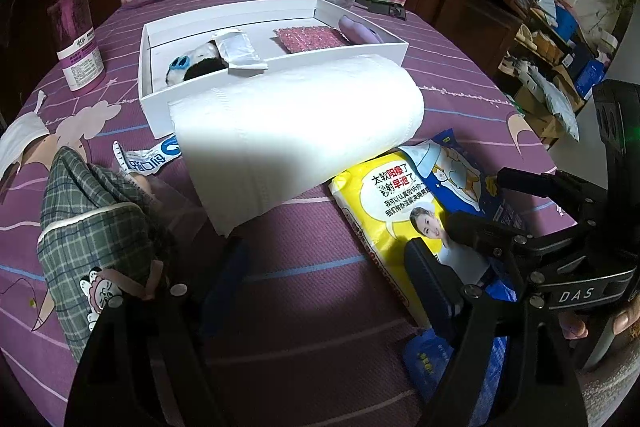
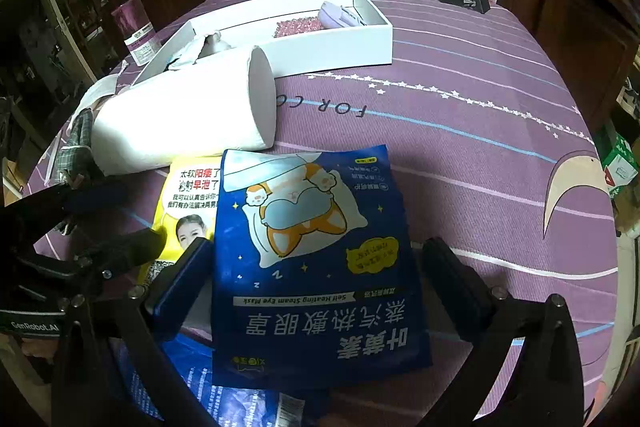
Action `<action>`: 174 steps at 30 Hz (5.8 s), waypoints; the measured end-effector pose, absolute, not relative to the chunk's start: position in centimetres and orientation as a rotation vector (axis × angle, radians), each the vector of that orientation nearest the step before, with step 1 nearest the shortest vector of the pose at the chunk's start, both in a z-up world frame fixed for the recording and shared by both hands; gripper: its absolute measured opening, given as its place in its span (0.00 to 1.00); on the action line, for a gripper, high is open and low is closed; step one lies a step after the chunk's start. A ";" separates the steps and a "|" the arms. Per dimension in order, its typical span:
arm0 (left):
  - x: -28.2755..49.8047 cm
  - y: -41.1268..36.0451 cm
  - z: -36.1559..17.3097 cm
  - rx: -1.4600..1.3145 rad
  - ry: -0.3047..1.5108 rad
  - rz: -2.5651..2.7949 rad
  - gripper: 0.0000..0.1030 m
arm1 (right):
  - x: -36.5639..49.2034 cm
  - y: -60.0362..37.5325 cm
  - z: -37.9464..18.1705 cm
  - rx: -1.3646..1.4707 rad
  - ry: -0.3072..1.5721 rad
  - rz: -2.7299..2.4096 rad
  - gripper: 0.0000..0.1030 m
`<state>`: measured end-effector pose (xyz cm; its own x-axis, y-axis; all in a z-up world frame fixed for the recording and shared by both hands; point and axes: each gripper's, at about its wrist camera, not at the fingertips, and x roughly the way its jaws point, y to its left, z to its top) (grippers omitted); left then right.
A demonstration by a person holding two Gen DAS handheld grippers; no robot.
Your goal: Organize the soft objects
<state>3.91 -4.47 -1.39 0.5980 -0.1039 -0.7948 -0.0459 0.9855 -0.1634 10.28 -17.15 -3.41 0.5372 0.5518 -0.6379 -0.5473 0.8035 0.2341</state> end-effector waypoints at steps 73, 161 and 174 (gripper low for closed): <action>3.5 -3.8 -1.4 -0.126 0.924 0.029 0.84 | 9.8 -16.8 -3.9 -0.019 0.740 0.674 1.00; 9.4 -8.3 0.0 -0.260 1.290 0.095 0.88 | 10.7 -24.3 -2.0 0.336 0.707 0.508 0.57; 11.1 -9.1 -1.0 -0.230 1.374 0.145 0.73 | 11.0 -25.4 -2.3 0.399 0.732 0.531 0.57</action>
<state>11.07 -9.11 -1.03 0.1920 -0.0318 -0.9809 -0.2360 0.9687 -0.0776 10.97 -25.38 -2.29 0.6238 0.5830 -0.5206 -0.3137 0.7968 0.5164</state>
